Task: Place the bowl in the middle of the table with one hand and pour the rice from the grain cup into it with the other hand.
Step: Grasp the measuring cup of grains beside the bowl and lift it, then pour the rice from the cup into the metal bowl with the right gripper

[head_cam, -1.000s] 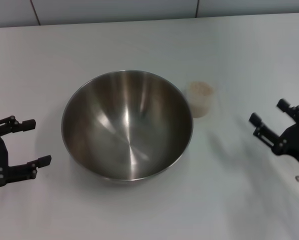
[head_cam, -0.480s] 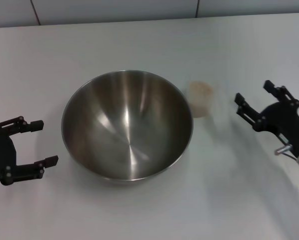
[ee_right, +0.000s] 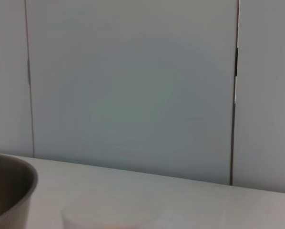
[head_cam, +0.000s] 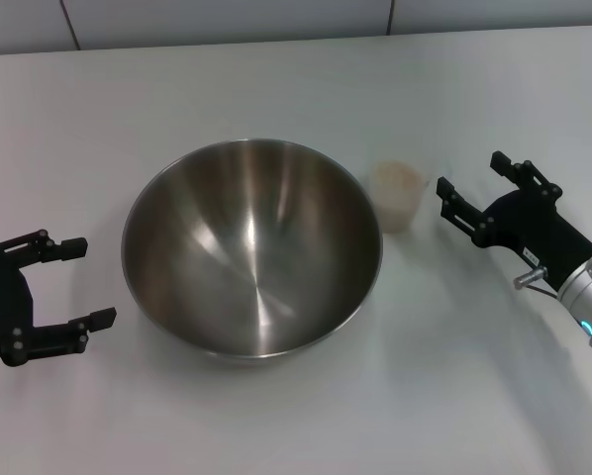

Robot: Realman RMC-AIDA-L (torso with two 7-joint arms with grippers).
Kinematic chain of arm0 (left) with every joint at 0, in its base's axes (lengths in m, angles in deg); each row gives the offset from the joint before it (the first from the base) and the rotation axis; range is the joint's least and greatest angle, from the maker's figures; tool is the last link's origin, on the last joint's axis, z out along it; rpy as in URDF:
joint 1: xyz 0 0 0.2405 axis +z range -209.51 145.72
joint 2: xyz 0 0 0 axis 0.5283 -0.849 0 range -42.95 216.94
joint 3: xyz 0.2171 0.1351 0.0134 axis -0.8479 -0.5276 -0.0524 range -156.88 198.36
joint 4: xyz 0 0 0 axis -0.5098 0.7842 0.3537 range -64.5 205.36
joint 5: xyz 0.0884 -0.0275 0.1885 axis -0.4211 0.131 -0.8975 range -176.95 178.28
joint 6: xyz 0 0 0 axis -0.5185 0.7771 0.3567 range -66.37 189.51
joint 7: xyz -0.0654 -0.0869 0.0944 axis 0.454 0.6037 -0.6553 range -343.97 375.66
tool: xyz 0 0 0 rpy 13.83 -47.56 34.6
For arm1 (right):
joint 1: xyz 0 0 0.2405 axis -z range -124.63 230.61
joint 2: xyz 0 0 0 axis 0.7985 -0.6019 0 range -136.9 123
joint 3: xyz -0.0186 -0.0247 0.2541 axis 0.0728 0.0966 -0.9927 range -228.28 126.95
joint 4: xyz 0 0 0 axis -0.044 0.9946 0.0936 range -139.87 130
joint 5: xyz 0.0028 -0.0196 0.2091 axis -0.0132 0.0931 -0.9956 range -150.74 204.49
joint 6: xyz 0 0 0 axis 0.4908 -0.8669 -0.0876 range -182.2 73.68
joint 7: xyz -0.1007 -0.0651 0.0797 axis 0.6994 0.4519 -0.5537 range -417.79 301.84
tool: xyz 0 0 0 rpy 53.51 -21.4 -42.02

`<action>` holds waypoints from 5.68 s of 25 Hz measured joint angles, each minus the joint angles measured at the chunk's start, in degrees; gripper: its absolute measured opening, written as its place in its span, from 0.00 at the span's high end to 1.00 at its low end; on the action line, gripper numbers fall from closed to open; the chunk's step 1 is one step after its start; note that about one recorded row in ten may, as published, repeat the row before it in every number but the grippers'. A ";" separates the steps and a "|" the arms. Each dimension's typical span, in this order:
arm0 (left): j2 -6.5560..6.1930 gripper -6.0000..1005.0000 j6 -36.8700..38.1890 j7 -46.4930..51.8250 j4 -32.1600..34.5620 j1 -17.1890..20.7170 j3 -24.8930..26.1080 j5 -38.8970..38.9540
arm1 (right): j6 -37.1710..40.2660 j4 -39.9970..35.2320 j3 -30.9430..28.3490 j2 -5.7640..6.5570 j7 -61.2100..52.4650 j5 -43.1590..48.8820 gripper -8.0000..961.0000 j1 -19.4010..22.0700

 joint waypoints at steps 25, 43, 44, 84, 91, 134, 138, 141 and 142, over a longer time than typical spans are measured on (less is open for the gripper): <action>0.00 0.19 0.00 -0.01 -0.21 -0.15 -0.01 -0.23 | -4.33 -0.15 -2.24 0.05 0.08 0.00 0.16 -3.59; -0.06 0.19 0.00 -0.01 -0.75 -0.33 0.00 -0.25 | -4.77 0.01 -3.83 0.05 0.08 0.01 0.57 -4.13; -0.08 0.19 0.00 -0.01 -0.76 -0.33 -0.01 -0.25 | -4.77 0.02 -3.83 0.05 0.08 0.01 0.60 -4.13; -0.19 0.19 0.22 0.50 -0.70 -0.47 -0.36 -0.25 | 19.82 15.78 -4.91 -0.20 66.05 8.23 0.98 -5.86; -0.12 0.19 0.37 0.70 -0.68 -0.76 -0.36 -0.25 | 18.41 19.13 -5.18 -0.23 94.30 9.67 0.98 -6.14; 0.08 0.19 0.99 2.25 0.17 -1.89 0.08 -2.36 | 10.56 31.51 -14.60 -0.22 141.85 18.29 0.98 -4.46; 0.09 0.19 1.04 2.26 0.44 -1.71 0.09 -2.08 | 11.42 35.64 -19.42 -0.22 113.78 17.87 0.98 -0.85; 0.09 0.19 1.06 2.28 0.50 -1.65 0.09 -2.04 | 11.23 38.63 -23.01 -0.13 97.04 17.71 0.98 2.06; 0.09 0.19 1.06 2.28 0.50 -1.65 0.09 -2.04 | 11.19 38.92 -23.52 -0.06 92.07 17.71 0.98 2.64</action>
